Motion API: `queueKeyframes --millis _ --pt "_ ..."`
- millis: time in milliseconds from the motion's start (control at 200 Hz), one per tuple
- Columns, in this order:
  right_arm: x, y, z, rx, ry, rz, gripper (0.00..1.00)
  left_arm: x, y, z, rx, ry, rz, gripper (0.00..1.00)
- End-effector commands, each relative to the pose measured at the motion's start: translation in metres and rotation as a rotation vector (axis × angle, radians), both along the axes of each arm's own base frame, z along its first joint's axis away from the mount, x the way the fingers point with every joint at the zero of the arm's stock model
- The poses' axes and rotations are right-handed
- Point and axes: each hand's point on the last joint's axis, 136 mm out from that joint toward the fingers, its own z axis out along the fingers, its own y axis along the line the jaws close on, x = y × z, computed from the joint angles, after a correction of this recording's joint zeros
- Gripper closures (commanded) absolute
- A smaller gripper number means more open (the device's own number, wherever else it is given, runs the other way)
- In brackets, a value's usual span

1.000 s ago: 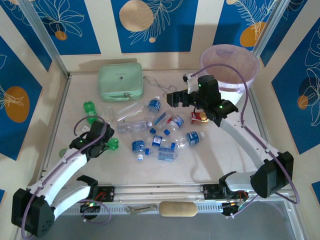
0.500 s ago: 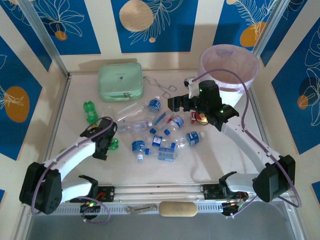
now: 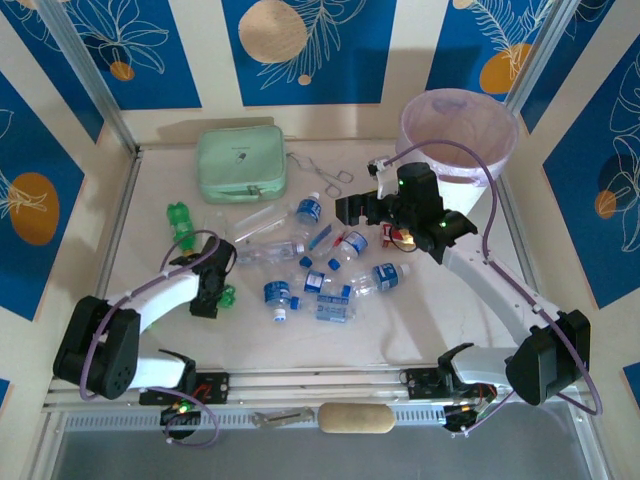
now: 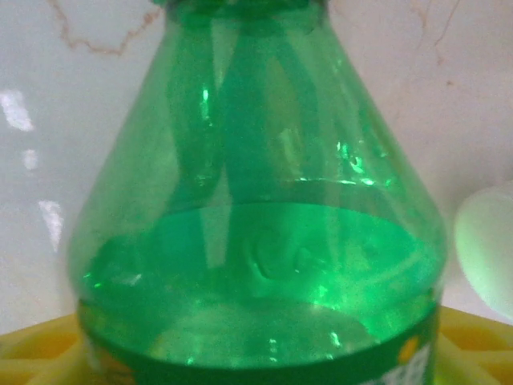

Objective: Put the plastic bottles in the bin

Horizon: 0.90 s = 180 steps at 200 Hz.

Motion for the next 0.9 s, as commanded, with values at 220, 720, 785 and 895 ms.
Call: queueKeyframes --millis 220,720,785,895 --pt "-0.010 0.011 0.004 0.040 0.014 0.051 0.01 0.012 -0.005 0.008 -0.038 -0.067 -0.033 0.55" --pt "-0.013 0.025 -0.002 0.132 0.108 0.088 0.01 0.102 -0.068 0.181 0.169 -0.678 -0.808 0.60" --pt "-0.010 0.023 0.004 0.154 0.114 0.076 0.01 0.109 -0.092 0.193 0.161 -0.738 -0.957 0.60" --pt "-0.009 0.024 0.015 0.211 0.132 0.081 0.01 0.113 -0.136 0.208 0.127 -0.847 -1.194 0.59"
